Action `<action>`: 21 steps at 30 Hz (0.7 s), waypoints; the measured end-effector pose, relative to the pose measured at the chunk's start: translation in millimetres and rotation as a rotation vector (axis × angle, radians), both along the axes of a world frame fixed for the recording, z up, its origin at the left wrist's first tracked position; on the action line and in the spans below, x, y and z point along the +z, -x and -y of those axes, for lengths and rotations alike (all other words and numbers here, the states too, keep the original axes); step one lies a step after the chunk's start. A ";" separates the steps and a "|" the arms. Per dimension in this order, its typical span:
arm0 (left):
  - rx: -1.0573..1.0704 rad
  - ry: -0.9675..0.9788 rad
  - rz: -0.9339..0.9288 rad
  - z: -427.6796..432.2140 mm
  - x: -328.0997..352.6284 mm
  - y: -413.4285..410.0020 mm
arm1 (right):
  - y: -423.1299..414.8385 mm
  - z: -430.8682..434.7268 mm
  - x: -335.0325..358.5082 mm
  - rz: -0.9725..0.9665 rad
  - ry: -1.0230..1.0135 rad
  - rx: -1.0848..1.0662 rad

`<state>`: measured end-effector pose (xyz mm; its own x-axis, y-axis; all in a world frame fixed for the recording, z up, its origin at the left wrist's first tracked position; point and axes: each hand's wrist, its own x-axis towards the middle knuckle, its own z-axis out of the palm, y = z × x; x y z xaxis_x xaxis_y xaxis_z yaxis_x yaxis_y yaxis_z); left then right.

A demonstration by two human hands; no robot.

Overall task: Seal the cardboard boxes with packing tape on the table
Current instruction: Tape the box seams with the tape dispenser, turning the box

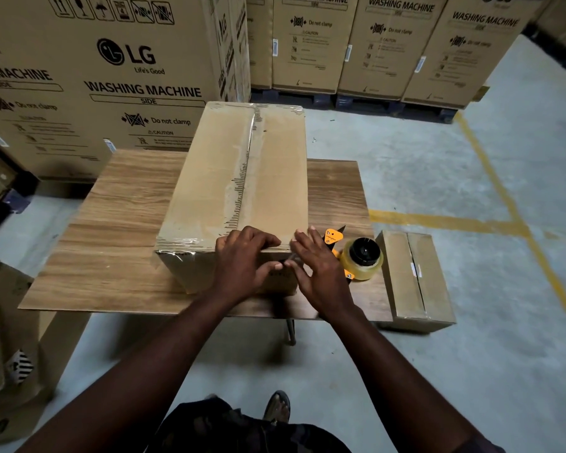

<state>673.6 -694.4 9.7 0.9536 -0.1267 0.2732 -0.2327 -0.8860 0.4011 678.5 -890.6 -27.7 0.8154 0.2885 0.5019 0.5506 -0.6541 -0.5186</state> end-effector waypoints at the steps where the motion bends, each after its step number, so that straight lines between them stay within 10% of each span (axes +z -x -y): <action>1: 0.018 0.015 0.003 1.6 0.2 -0.5 | -1.0 -2.2 2.6 0.021 -0.004 0.019; 21: -0.043 -0.015 0.106 -57.1 -9.1 -0.1 | 1.1 -19.2 11.8 0.044 0.058 -0.128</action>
<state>673.7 -637.3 0.6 0.9131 -0.1715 0.3698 -0.3106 -0.8802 0.3589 677.4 -871.4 -15.9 0.8249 0.2131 0.5235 0.4820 -0.7489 -0.4547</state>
